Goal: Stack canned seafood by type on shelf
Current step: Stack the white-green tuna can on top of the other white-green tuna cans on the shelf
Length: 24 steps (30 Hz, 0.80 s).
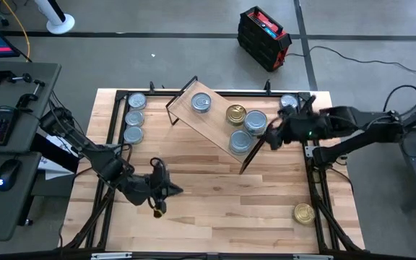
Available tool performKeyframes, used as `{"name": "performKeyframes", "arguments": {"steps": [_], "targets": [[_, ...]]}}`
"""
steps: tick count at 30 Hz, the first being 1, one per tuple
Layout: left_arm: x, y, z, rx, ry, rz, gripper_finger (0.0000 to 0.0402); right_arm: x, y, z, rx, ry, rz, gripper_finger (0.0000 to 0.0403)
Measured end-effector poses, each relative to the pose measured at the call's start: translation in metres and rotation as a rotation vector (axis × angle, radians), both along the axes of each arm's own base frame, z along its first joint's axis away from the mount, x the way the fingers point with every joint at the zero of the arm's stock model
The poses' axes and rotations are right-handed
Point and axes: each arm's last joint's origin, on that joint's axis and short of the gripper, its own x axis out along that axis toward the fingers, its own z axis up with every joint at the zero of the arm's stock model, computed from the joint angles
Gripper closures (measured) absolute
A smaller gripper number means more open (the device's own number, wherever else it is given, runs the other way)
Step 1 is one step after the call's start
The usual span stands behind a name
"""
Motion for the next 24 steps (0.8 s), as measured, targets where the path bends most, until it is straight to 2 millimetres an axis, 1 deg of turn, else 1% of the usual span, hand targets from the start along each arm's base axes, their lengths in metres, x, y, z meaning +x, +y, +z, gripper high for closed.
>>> {"name": "performKeyframes", "arguments": {"steps": [2,4,6,7,8,10,12,14,17,19,21,24], "targets": [[0.002,-0.004,-0.009,-0.090,-0.032,-0.048,0.0402,0.003,0.011,-0.006,0.002,0.047,0.039,0.0210],[0.004,-0.005,-0.024,-0.190,-0.068,-0.063,0.0401,0.007,0.023,-0.015,0.001,0.127,0.069,0.0266],[0.005,0.000,-0.042,-0.271,-0.067,-0.004,0.0402,0.008,0.036,-0.028,-0.013,0.252,0.102,0.0343],[0.004,0.005,-0.052,-0.300,-0.036,0.052,0.0401,0.009,0.044,-0.036,-0.023,0.316,0.115,0.0372],[0.002,0.010,-0.061,-0.325,0.006,0.113,0.0401,0.010,0.054,-0.043,-0.030,0.363,0.122,0.0385],[-0.002,0.023,-0.070,-0.359,0.104,0.233,0.0401,0.012,0.073,-0.059,-0.024,0.411,0.124,0.0382],[-0.009,0.038,-0.068,-0.329,0.228,0.321,0.0401,0.013,0.093,-0.079,-0.003,0.427,0.127,0.0387],[-0.015,0.054,-0.065,-0.243,0.352,0.408,0.0402,0.011,0.113,-0.105,0.043,0.420,0.117,0.0398],[-0.026,0.084,-0.073,-0.091,0.538,0.561,0.0401,0.006,0.137,-0.149,0.179,0.354,0.076,0.0397],[-0.031,0.103,-0.084,-0.047,0.594,0.672,0.0401,0.005,0.149,-0.173,0.283,0.272,0.049,0.0401],[-0.038,0.121,-0.101,-0.041,0.646,0.790,0.0401,0.005,0.157,-0.191,0.347,0.177,0.022,0.0401],[-0.048,0.143,-0.120,-0.080,0.630,1.011,0.0401,0.009,0.162,-0.201,0.375,0.047,-0.030,0.0402]]}}
